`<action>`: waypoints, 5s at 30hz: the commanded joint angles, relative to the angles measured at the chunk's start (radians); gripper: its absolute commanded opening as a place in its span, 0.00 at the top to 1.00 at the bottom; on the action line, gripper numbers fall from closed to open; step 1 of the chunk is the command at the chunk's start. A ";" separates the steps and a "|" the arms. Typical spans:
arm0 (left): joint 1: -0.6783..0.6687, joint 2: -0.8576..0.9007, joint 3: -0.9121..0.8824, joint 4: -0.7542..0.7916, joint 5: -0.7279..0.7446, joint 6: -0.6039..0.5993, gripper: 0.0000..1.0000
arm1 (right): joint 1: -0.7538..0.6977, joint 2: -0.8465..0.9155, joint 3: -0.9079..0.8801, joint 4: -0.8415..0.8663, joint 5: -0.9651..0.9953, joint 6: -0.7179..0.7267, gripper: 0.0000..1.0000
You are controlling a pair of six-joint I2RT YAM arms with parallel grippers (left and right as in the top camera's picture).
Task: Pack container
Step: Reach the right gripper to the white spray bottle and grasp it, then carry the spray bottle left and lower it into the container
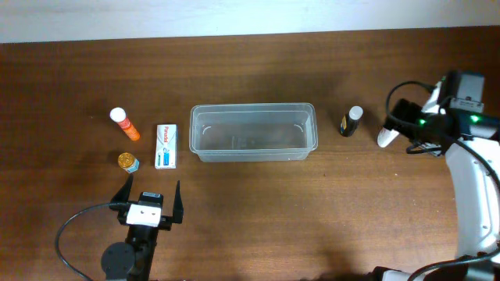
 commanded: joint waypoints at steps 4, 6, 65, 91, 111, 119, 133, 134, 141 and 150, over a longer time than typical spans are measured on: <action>0.006 -0.005 -0.004 -0.004 -0.004 -0.009 0.01 | -0.030 0.005 0.015 0.063 0.036 0.015 0.11; 0.006 -0.005 -0.004 -0.004 -0.004 -0.009 0.01 | -0.030 0.015 0.015 0.085 0.048 0.015 0.12; 0.006 -0.005 -0.004 -0.004 -0.004 -0.009 0.01 | -0.029 0.322 0.035 0.247 0.006 -0.259 0.79; 0.006 -0.005 -0.004 -0.004 -0.004 -0.009 0.01 | 0.159 0.306 0.724 -0.329 -0.011 -0.256 0.79; 0.006 -0.005 -0.004 -0.004 -0.004 -0.009 0.01 | 0.604 0.348 0.716 -0.339 0.126 -0.039 0.78; 0.006 -0.005 -0.004 -0.004 -0.004 -0.009 0.01 | 0.639 0.482 0.716 -0.374 0.126 -0.026 0.78; 0.006 -0.005 -0.004 -0.004 -0.004 -0.009 0.01 | 0.638 0.591 0.711 -0.353 0.171 -0.026 0.78; 0.006 -0.005 -0.004 -0.004 -0.004 -0.009 0.01 | 0.639 0.600 0.710 -0.349 0.171 -0.026 0.78; 0.006 -0.005 -0.004 -0.004 -0.004 -0.009 0.01 | 0.640 0.634 0.694 -0.316 0.170 -0.026 0.78; 0.006 -0.005 -0.004 -0.004 -0.004 -0.009 0.01 | 0.640 0.639 0.617 -0.240 0.170 -0.026 0.78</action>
